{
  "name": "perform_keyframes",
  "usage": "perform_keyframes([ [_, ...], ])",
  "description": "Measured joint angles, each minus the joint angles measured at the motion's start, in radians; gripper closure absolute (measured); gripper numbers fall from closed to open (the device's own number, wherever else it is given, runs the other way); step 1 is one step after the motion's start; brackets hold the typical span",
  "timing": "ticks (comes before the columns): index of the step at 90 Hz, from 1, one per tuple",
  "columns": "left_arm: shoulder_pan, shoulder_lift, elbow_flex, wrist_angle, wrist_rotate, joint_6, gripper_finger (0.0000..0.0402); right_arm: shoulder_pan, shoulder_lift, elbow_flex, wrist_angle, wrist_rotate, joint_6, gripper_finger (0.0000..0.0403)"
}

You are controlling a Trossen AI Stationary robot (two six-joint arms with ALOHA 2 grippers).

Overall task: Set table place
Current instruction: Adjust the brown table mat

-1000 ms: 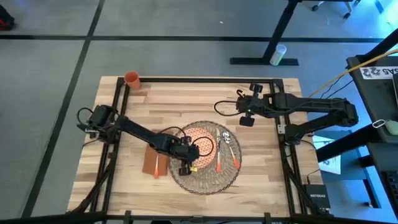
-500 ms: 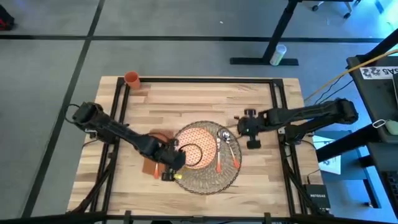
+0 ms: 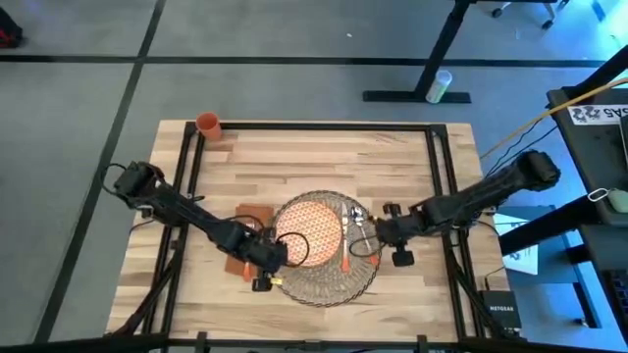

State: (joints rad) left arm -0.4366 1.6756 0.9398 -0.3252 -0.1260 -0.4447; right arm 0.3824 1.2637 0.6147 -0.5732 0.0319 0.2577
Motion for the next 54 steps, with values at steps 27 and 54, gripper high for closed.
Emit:
perform_keyframes([
  [27, 0.000, 0.008, -0.056, 0.156, 0.000, -0.060, 0.0402, 0.019, 0.123, 0.000, 0.101, -0.043, 0.027, 0.0403],
  [54, 0.000, 0.073, -0.057, 0.162, 0.000, -0.083, 0.0401, 0.024, 0.192, 0.002, 0.180, -0.096, 0.026, 0.0403],
])
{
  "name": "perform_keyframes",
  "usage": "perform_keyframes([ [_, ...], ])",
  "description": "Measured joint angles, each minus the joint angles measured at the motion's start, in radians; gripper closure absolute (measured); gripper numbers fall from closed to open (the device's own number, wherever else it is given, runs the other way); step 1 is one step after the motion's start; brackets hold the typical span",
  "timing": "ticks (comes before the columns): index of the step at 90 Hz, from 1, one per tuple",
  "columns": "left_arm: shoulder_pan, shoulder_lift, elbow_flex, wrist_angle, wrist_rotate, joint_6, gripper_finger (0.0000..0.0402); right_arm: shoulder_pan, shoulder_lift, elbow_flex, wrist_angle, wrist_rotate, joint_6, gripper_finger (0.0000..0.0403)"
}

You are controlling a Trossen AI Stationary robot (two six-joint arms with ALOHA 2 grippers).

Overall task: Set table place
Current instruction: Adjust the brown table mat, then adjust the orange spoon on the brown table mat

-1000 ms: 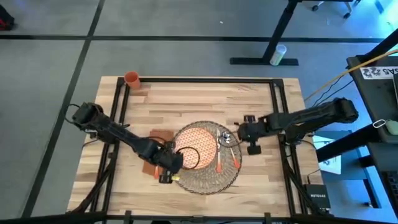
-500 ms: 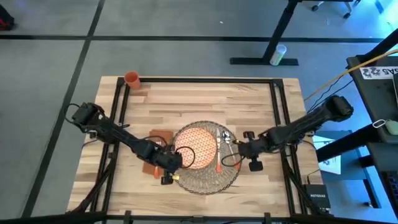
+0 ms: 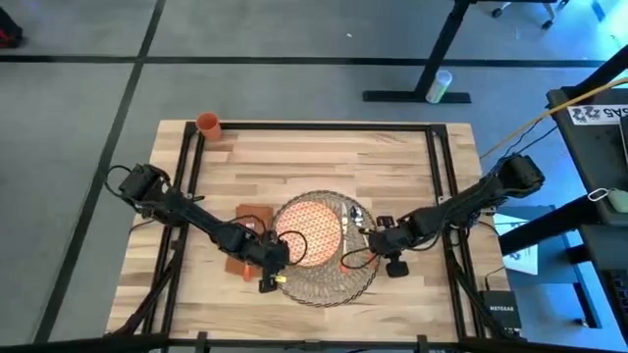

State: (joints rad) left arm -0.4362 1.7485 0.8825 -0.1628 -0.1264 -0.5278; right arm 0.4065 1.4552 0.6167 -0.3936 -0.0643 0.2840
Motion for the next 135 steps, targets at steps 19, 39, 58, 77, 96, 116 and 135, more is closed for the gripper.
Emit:
perform_keyframes([
  [19, -0.001, 0.017, 0.001, 0.030, 0.001, 0.001, 0.0401, 0.000, 0.002, -0.002, 0.031, -0.027, 0.000, 0.0403],
  [39, 0.000, 0.019, 0.001, 0.046, 0.000, 0.002, 0.0401, 0.000, 0.001, -0.002, 0.037, -0.063, 0.023, 0.0403],
  [58, 0.019, 0.020, 0.001, 0.051, -0.002, 0.001, 0.0401, 0.014, -0.005, -0.001, 0.042, -0.105, 0.024, 0.0403],
  [77, 0.034, 0.020, 0.001, 0.051, -0.014, 0.002, 0.0401, 0.081, -0.007, 0.054, 0.027, -0.104, 0.001, 0.0403],
  [96, 0.037, 0.020, 0.001, 0.050, -0.013, 0.003, 0.0401, 0.120, -0.008, 0.054, -0.083, -0.076, 0.047, 0.0403],
  [116, 0.037, 0.020, 0.001, 0.049, -0.014, 0.003, 0.0401, 0.117, -0.008, 0.054, -0.070, -0.069, 0.052, 0.0403],
  [135, 0.038, 0.020, 0.001, 0.049, -0.014, 0.001, 0.0401, 0.117, -0.008, 0.054, -0.071, -0.069, 0.057, 0.0403],
])
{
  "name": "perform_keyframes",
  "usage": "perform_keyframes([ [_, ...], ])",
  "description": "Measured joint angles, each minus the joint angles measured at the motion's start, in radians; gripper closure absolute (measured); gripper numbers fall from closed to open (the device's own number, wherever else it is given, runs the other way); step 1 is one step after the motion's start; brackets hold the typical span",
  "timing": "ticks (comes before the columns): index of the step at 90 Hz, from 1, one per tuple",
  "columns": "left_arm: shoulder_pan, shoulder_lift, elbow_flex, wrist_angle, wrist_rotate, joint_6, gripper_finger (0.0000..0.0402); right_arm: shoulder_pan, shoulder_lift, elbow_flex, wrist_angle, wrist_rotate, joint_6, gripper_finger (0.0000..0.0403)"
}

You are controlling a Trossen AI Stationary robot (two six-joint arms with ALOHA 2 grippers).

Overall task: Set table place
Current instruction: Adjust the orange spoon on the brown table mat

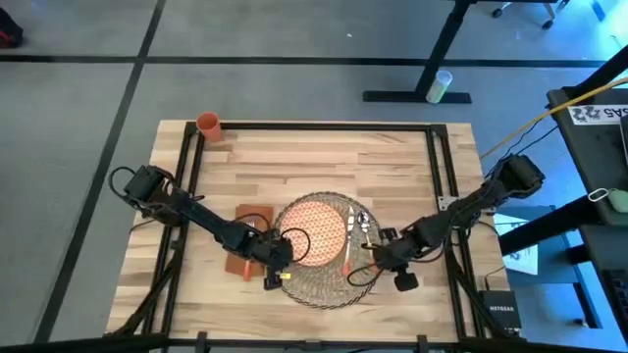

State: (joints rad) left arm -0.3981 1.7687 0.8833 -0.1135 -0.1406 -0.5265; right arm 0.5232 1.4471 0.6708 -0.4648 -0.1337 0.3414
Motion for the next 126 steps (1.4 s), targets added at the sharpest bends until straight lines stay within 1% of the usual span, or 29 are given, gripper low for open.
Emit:
perform_keyframes([
  [16, 0.001, 0.004, 0.000, 0.004, -0.003, -0.001, 0.0401, -0.001, 0.028, 0.000, 0.003, 0.000, 0.011, 0.0403],
  [31, 0.002, 0.027, 0.001, 0.042, -0.008, 0.000, 0.0401, -0.007, 0.056, 0.000, 0.034, -0.002, 0.011, 0.0403],
  [57, 0.002, 0.033, 0.001, 0.048, -0.006, 0.001, 0.0401, -0.009, 0.056, 0.000, 0.059, -0.014, 0.026, 0.0403],
  [78, 0.002, 0.034, 0.001, 0.052, -0.004, -0.001, 0.0401, -0.017, 0.056, 0.000, 0.116, -0.015, 0.028, 0.0403],
  [126, 0.003, 0.036, -0.001, 0.079, -0.002, -0.001, 0.0401, -0.022, 0.057, 0.000, 0.117, -0.006, 0.024, 0.0403],
])
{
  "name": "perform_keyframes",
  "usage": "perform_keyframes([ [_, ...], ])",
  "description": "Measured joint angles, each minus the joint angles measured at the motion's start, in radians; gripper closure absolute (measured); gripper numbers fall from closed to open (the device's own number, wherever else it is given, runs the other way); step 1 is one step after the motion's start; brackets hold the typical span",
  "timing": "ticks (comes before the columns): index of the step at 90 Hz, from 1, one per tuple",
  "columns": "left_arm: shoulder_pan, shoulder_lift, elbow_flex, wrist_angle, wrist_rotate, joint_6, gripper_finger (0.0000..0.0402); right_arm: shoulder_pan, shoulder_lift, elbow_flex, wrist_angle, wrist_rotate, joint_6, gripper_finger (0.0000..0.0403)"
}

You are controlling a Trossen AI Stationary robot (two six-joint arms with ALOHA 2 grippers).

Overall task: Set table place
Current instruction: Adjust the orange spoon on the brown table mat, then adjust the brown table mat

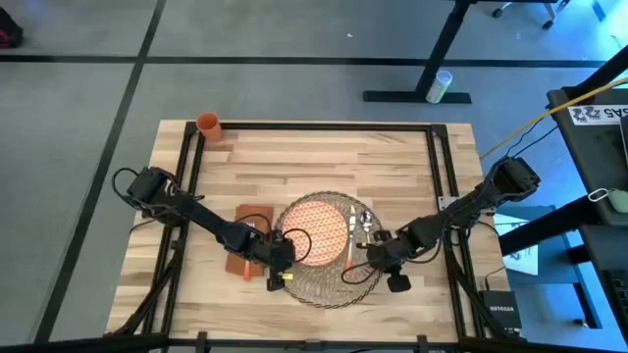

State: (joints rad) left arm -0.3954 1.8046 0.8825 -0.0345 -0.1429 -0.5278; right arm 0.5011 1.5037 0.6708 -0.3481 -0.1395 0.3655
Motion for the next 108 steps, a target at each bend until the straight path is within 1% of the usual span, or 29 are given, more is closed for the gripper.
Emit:
perform_keyframes([
  [19, 0.000, 0.000, 0.000, 0.000, 0.001, 0.000, 0.0401, 0.000, 0.000, 0.000, 0.002, 0.004, 0.000, 0.0403],
  [38, 0.000, 0.000, 0.000, 0.000, 0.001, 0.000, 0.0401, -0.024, 0.000, 0.000, 0.014, 0.015, -0.012, 0.0403],
  [59, 0.000, 0.000, 0.000, 0.000, 0.001, 0.000, 0.0401, -0.038, 0.000, 0.000, 0.063, 0.010, -0.038, 0.0403],
  [81, 0.000, 0.000, 0.000, 0.000, 0.001, 0.003, 0.0401, -0.037, -0.018, 0.000, 0.058, 0.016, -0.086, 0.0403],
  [91, 0.000, 0.000, 0.000, 0.000, 0.001, 0.001, 0.0401, -0.037, -0.060, 0.001, 0.009, 0.066, -0.084, 0.0403],
  [99, 0.003, 0.000, 0.000, -0.003, 0.002, -0.002, 0.0401, -0.037, -0.085, 0.001, -0.070, 0.107, -0.061, 0.0403],
  [108, 0.011, 0.000, 0.001, -0.005, 0.008, -0.014, 0.0401, -0.037, -0.091, 0.001, -0.149, 0.122, -0.033, 0.0403],
])
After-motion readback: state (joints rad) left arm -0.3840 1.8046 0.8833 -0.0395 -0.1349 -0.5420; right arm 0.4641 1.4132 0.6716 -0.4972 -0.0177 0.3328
